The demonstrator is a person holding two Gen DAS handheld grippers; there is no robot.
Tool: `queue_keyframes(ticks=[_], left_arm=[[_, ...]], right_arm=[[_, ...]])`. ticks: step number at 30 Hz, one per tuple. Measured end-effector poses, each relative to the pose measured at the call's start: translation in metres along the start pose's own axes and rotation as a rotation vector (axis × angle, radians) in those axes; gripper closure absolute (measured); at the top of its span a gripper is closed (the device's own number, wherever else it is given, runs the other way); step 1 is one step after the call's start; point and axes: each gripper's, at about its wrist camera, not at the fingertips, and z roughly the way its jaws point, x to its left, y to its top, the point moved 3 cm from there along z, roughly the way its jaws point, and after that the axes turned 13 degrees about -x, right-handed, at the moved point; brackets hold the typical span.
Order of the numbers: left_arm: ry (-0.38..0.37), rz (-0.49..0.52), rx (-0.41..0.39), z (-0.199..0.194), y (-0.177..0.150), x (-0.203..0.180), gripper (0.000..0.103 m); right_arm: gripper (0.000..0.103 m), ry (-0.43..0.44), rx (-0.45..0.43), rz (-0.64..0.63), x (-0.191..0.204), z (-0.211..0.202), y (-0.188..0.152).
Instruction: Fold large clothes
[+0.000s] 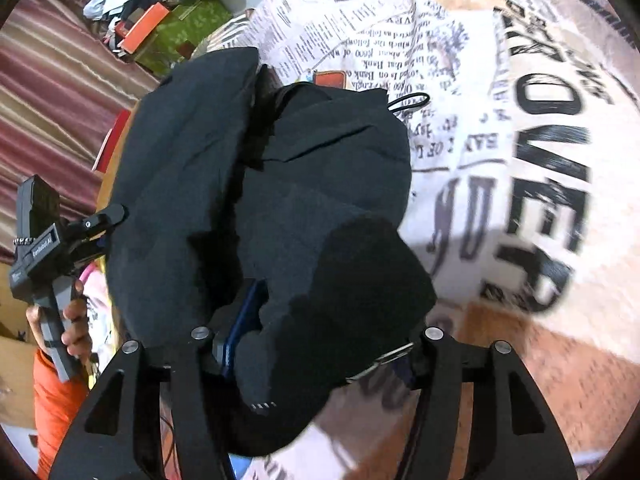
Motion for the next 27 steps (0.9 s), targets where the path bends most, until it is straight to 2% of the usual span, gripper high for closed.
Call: queue_keyframes(ticks=[5, 9, 15, 20, 27], left_arm=[[0.025, 0.063, -0.052, -0.049, -0.005, -0.019, 0.019], [0.047, 0.173, -0.105, -0.092, -0.014, -0.053, 0.019], [0.054, 0.299, -0.187, -0.147, -0.03, -0.106, 0.019], [0.022, 0.366, -0.339, -0.207, -0.044, -0.156, 0.019], [0.021, 0.487, -0.613, -0.301, -0.08, -0.222, 0.019]], right_arm=[[0.044, -0.033, -0.057, -0.066, 0.014, -0.037, -0.008], [0.041, -0.054, -0.121, -0.097, 0.026, -0.061, -0.008], [0.04, -0.036, -0.248, -0.052, 0.031, -0.109, 0.002], [0.04, -0.047, -0.376, -0.15, 0.059, -0.165, 0.0], [0.041, 0.029, -0.673, -0.265, 0.113, -0.27, -0.027]])
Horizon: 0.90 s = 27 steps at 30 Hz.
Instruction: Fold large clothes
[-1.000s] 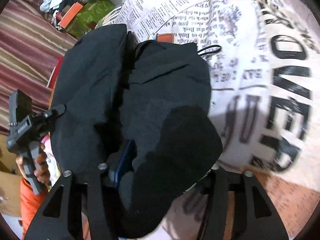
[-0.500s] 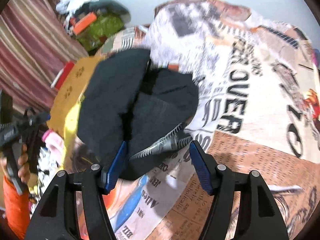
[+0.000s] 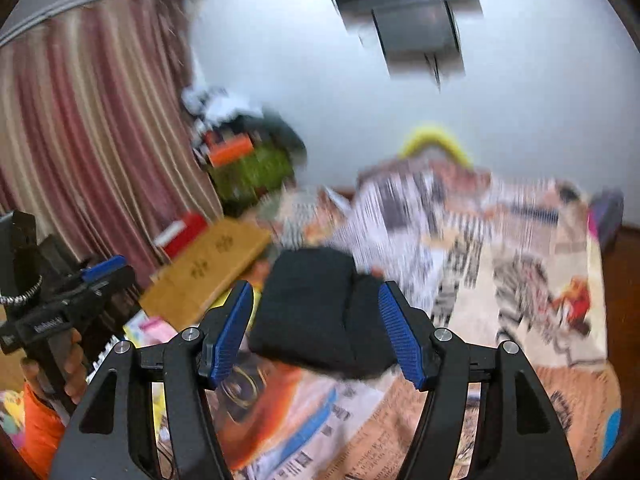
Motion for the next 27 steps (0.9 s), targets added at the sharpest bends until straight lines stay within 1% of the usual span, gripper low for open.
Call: queue_keyframes(ticks=[3, 6, 8, 11, 14, 17, 18, 20, 21, 22, 24, 26, 27], left_arm=[[0.035, 0.04, -0.119, -0.041, 0.016, -0.023, 0.019], [0.06, 0.07, -0.215, -0.078, 0.022, -0.042, 0.019], [0.07, 0.081, -0.271, -0.101, 0.022, -0.053, 0.019], [0.083, 0.105, -0.32, -0.126, 0.015, -0.07, 0.019], [0.085, 0.119, -0.345, -0.142, 0.005, -0.083, 0.017], [0.074, 0.109, -0.365, -0.157, -0.005, -0.093, 0.009], [0.08, 0.109, -0.373, -0.16, -0.008, -0.095, 0.005], [0.103, 0.107, -0.387, -0.168, -0.013, -0.097, 0.002], [0.113, 0.103, -0.392, -0.172, -0.014, -0.098, 0.001], [0.116, 0.099, -0.39, -0.173, -0.015, -0.098, 0.0], [0.126, 0.091, -0.387, -0.175, -0.017, -0.097, 0.0], [0.141, 0.084, -0.382, -0.178, -0.02, -0.096, 0.0], [0.142, 0.077, -0.378, -0.178, -0.022, -0.095, 0.0]], right_arm=[[0.041, 0.028, -0.111, -0.034, 0.023, -0.038, 0.014], [0.041, 0.055, -0.186, -0.043, 0.038, -0.065, 0.018], [0.041, 0.064, -0.236, -0.065, 0.05, -0.086, 0.018], [0.04, 0.048, -0.293, -0.103, 0.063, -0.107, 0.013], [0.04, 0.015, -0.326, -0.132, 0.073, -0.121, 0.006], [0.039, -0.029, -0.337, -0.167, 0.079, -0.126, 0.001], [0.039, -0.042, -0.337, -0.174, 0.081, -0.126, -0.001], [0.034, -0.067, -0.338, -0.173, 0.083, -0.127, -0.004], [0.027, -0.076, -0.336, -0.169, 0.083, -0.128, -0.006], [0.022, -0.082, -0.333, -0.164, 0.083, -0.129, -0.008], [0.02, -0.09, -0.332, -0.149, 0.082, -0.13, -0.01], [0.015, -0.108, -0.329, -0.143, 0.081, -0.132, -0.01], [0.01, -0.12, -0.328, -0.144, 0.08, -0.132, -0.011]])
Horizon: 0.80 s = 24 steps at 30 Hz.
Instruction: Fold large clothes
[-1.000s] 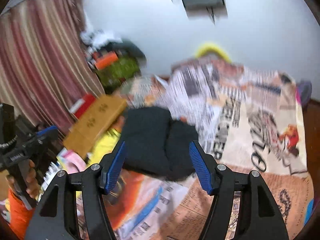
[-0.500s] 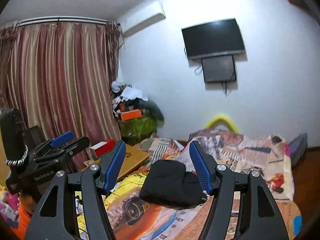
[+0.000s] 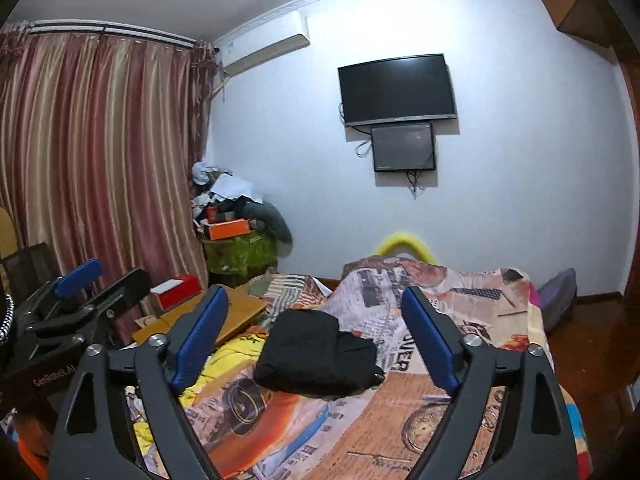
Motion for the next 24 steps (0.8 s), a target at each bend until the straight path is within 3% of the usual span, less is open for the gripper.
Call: queue_keyframes(ticks=[3, 24], left_arm=[[0.006, -0.01, 0.012, 0.001, -0.003, 0.001, 0.0], [0.037, -0.012, 0.059, 0.014, -0.022, 0.003, 0.0]], right_arm=[[0.003, -0.019, -0.004, 0.002, -0.002, -0.003, 0.0], [0.002, -0.03, 0.041, -0.001, -0.001, -0.008, -0.007]])
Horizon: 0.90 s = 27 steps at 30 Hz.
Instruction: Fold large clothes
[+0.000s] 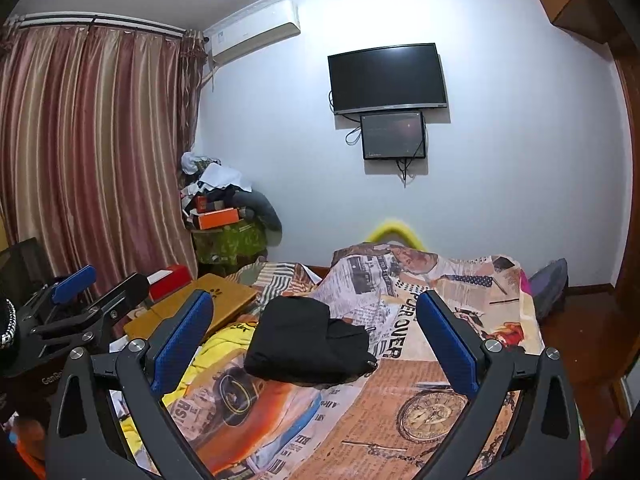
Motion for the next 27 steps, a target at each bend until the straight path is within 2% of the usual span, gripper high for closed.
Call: queue_keyframes(ticks=[14, 27], left_arm=[[-0.007, -0.006, 0.011, 0.004, -0.003, 0.0, 0.0], [-0.043, -0.021, 0.046, 0.011, -0.008, -0.002, 0.0]], right_arm=[[0.002, 0.0, 0.008, 0.009, -0.004, 0.0, 0.002], [0.002, -0.006, 0.011, 0.007, -0.006, 0.0, 0.002]])
